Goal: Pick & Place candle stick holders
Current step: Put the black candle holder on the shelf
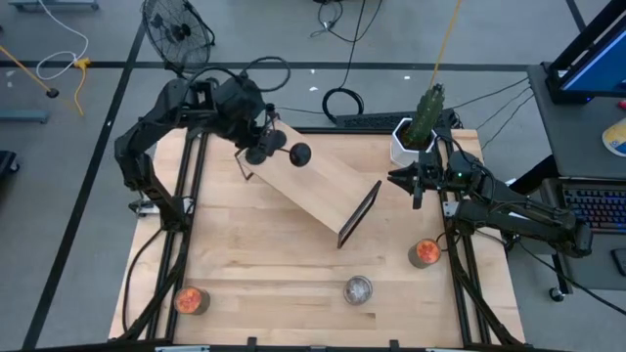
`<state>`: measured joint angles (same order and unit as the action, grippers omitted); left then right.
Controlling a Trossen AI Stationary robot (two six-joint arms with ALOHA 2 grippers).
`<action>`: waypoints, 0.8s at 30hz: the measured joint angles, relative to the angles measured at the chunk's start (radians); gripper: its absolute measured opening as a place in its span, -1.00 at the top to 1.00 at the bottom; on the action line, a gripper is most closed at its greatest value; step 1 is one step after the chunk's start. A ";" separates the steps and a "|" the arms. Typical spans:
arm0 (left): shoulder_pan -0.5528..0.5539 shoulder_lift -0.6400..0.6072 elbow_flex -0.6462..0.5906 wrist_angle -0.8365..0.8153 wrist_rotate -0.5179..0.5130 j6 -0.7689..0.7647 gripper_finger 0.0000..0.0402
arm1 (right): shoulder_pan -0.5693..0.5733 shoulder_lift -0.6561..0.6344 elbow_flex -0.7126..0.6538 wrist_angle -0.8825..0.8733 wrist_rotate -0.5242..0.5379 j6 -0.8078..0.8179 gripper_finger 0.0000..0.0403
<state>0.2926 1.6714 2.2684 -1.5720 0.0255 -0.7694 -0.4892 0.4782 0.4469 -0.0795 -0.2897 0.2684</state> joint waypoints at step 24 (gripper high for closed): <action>0.057 0.031 -0.053 0.001 -0.050 0.049 0.92 | 0.000 0.000 0.000 -0.003 0.000 0.008 0.58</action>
<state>0.3492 1.7023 2.2154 -1.5707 -0.0245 -0.7200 -0.4894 0.4782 0.4469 -0.0830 -0.2897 0.2762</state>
